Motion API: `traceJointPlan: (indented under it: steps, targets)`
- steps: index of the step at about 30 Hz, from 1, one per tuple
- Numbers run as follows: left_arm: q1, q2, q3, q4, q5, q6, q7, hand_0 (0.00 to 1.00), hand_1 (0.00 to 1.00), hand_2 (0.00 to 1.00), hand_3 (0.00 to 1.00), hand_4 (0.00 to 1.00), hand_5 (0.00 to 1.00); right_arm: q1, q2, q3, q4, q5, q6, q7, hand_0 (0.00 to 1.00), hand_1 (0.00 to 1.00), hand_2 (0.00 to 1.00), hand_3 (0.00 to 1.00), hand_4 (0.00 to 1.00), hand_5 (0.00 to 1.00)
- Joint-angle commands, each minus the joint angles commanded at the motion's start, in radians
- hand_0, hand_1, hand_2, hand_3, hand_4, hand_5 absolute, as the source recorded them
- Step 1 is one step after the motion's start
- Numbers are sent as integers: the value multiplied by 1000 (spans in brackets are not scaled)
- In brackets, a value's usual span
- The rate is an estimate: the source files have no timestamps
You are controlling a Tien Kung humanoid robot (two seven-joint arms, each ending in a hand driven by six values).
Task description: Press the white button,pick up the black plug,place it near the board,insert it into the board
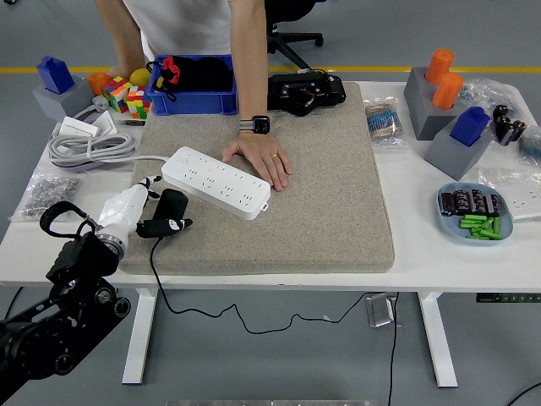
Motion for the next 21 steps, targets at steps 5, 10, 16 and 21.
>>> traceJointPlan:
  steps: [5, 10, 16, 21]
  targets:
    - [0, -2, 8, 9, -2, -2, 4, 520, 681, 647, 867, 991, 381, -1, -1, 0, 1, 0, 0, 0, 781, 681, 658, 616, 674, 436]
    - [-3, -3, 15, 11, -4, -6, 9, 420, 612, 580, 814, 908, 261, -4, 0, 1, 0, 0, 0, 0, 781, 680, 659, 616, 674, 436]
    - [-10, -7, 21, 21, -10, 4, 2, 341, 545, 529, 779, 857, 203, -4, 1, 0, 1, 0, 0, 0, 781, 680, 658, 616, 674, 436]
    - [-13, -9, 28, 27, -14, 16, -8, 266, 485, 475, 752, 815, 145, -4, 2, 4, 1, 0, 0, 0, 782, 680, 658, 616, 674, 436]
